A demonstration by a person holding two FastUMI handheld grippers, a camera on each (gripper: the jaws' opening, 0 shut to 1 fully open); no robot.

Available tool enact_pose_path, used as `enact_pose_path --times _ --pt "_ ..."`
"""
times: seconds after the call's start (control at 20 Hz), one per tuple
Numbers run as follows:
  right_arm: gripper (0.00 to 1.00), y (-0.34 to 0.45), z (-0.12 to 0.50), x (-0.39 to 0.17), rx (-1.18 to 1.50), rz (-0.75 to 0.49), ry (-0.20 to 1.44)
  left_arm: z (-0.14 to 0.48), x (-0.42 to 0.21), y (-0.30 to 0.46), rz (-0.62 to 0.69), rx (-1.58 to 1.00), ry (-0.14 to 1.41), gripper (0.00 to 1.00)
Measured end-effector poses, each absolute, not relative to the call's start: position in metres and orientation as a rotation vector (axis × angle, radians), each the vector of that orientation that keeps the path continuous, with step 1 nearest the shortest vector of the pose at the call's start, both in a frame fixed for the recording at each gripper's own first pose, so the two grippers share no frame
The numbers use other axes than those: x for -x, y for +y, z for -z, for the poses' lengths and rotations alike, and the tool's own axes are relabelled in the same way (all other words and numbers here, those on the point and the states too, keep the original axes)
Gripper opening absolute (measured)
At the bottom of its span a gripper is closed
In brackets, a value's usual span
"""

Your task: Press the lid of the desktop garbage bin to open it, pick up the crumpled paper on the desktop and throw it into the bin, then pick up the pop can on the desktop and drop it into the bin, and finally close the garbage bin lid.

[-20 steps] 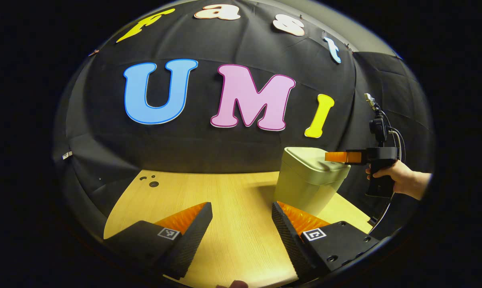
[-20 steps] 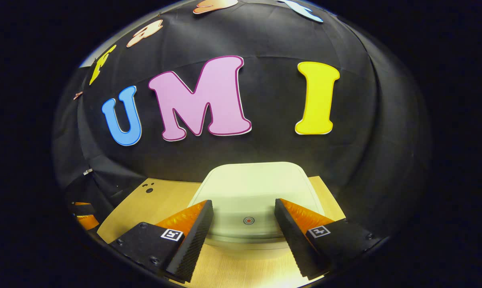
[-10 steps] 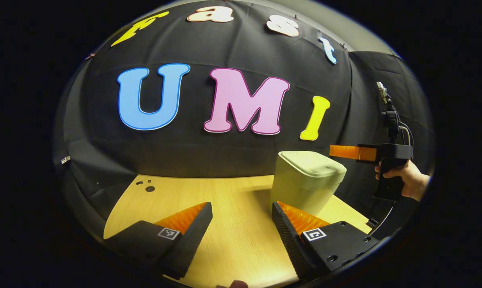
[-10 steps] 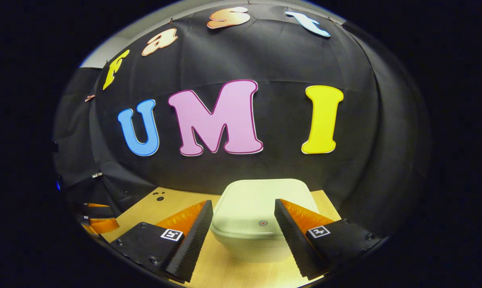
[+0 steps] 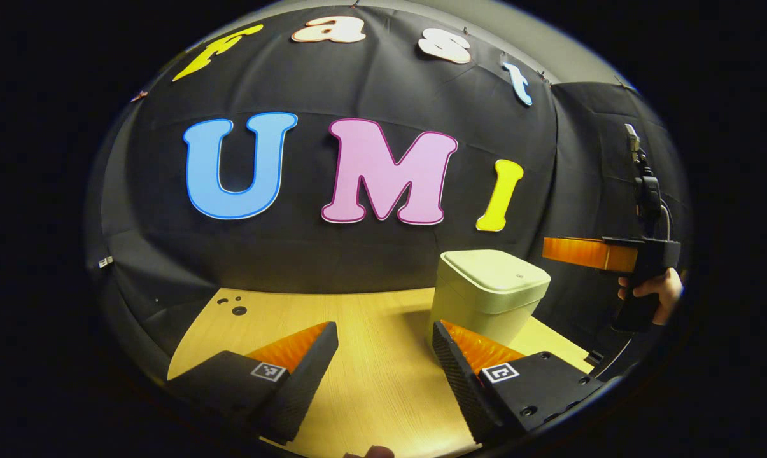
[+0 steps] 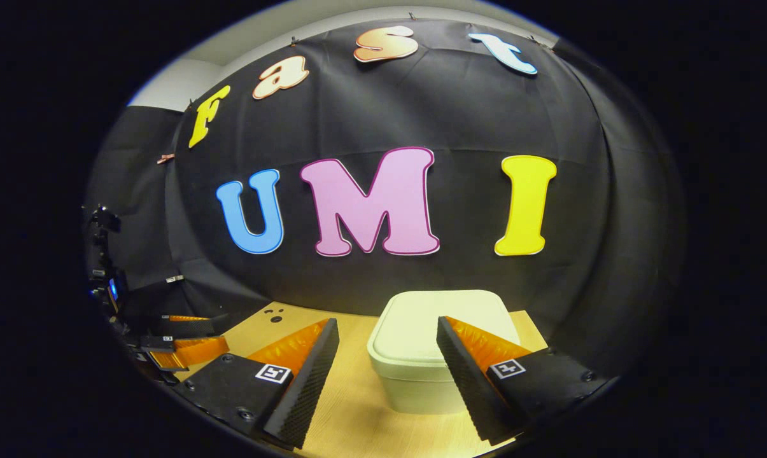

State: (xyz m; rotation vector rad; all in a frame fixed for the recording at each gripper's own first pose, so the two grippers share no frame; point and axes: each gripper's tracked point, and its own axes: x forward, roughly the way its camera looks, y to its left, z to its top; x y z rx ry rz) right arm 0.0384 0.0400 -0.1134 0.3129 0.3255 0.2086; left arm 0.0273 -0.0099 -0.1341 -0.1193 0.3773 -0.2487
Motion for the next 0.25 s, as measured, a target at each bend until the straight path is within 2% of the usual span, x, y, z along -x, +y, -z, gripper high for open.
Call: enact_pose_path --times 0.25 --pt "0.97 0.055 0.11 -0.016 -0.311 -0.239 0.306 0.126 -0.026 -0.015 0.265 0.121 0.348 0.96"
